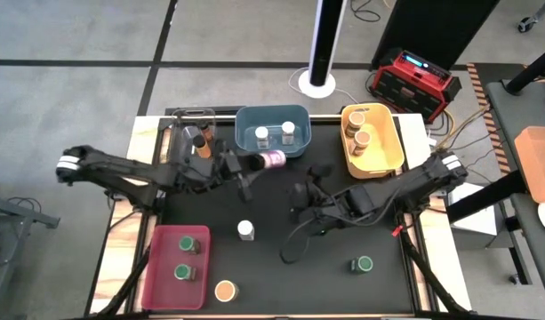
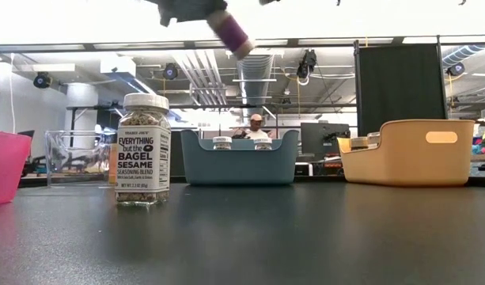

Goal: Sort spices by type
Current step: Put the black seasoning bottle into the transparent bin

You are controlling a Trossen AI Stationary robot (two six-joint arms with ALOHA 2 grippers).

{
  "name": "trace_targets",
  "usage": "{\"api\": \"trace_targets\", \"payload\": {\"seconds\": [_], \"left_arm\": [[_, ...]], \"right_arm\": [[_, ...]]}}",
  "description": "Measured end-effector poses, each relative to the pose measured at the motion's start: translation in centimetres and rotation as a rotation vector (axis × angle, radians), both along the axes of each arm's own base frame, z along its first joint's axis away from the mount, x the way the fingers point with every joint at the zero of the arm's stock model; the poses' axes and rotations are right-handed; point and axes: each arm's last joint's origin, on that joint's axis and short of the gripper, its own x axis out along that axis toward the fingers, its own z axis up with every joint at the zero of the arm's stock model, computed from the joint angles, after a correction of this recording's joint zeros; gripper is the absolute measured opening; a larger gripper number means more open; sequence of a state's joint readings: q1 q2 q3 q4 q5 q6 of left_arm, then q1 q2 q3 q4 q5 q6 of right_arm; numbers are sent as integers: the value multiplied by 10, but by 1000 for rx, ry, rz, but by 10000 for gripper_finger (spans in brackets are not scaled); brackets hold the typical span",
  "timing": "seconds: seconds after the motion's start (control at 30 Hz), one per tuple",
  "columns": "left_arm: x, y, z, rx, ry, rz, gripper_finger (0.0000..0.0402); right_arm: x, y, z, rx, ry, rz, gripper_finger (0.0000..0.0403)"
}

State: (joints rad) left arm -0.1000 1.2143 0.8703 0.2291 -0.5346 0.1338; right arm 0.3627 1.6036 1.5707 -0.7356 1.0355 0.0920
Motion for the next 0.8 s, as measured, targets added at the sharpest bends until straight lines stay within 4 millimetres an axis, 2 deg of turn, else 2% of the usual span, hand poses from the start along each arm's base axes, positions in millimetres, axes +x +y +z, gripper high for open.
{"api": "trace_targets", "payload": {"seconds": [0.13, 0.27, 0.43, 0.6, 0.8], "left_arm": [[-29, 19, 17, -61, 130, 84, 199], [-56, 40, 39, -141, 298, 210, 200], [-83, 67, 49, -211, 477, 388, 201], [-104, 87, 42, -335, 570, 473, 201], [-123, 95, 27, -448, 673, 555, 201]], "right_arm": [[-11, -5, 8, 50, -42, -43, 342], [-14, -8, 10, 66, -58, -63, 337], [-12, -14, 8, 63, -53, -80, 325], [-9, -26, 5, 74, -46, -112, 317], [-4, -52, 5, 183, -14, -105, 315]]}}
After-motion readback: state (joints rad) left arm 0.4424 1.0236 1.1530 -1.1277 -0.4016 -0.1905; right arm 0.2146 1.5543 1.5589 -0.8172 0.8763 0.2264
